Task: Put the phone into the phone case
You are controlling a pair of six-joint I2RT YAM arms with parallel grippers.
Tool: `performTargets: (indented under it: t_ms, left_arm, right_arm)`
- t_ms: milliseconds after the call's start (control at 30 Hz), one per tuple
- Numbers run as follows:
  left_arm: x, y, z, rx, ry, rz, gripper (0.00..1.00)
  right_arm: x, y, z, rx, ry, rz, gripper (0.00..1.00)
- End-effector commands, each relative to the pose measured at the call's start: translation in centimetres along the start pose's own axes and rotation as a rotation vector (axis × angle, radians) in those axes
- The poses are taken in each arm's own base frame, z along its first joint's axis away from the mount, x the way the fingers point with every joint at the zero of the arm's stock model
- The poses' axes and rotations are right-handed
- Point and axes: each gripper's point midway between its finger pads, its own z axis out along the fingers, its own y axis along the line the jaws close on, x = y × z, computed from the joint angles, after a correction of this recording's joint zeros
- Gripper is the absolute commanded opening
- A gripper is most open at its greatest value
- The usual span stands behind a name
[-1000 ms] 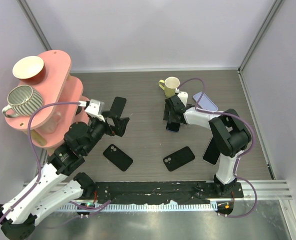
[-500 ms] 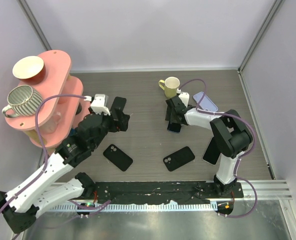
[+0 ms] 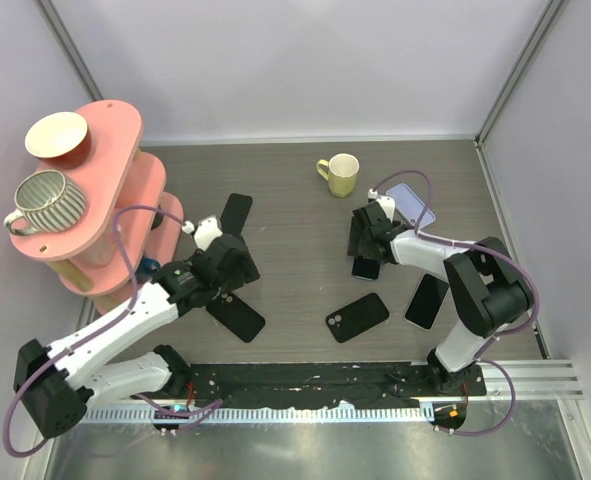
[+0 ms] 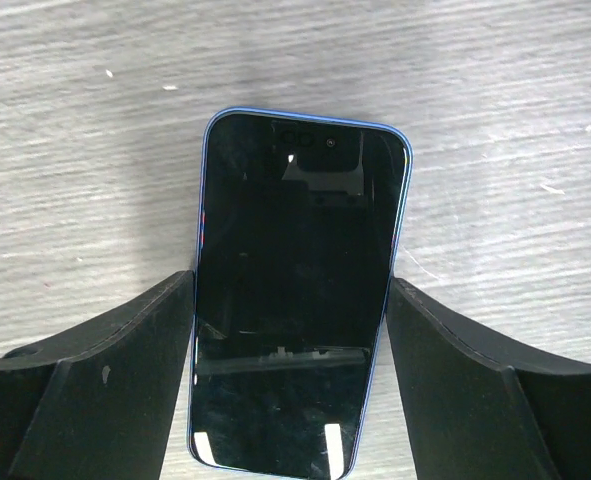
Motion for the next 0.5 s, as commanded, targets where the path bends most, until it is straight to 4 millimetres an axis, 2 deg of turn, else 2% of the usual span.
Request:
performTargets:
  t_ms: [0, 133, 367, 467]
  left_arm:
    - [4.1, 1.8, 2.2, -0.104, 0.098, -0.13, 0.74]
    - [6.1, 2.9, 4.5, -0.167, 0.116, -0.176, 0.59]
    - [8.5, 4.0, 6.9, -0.262, 0.161, -0.19, 0.48]
    - [9.0, 4.1, 7.5, -0.272, 0.169, -0.185, 0.43]
  right_arm:
    - [-2.5, -0.5, -1.5, -0.043, -0.091, 0.021, 0.71]
    - [-2.6, -0.9, -1.8, -0.038, -0.103, 0.024, 0.7]
    - [-2.6, -0.7, -1.7, -0.052, -0.102, 0.028, 0.7]
    - [-2.6, -0.7, -1.7, -0.053, -0.105, 0.029, 0.7]
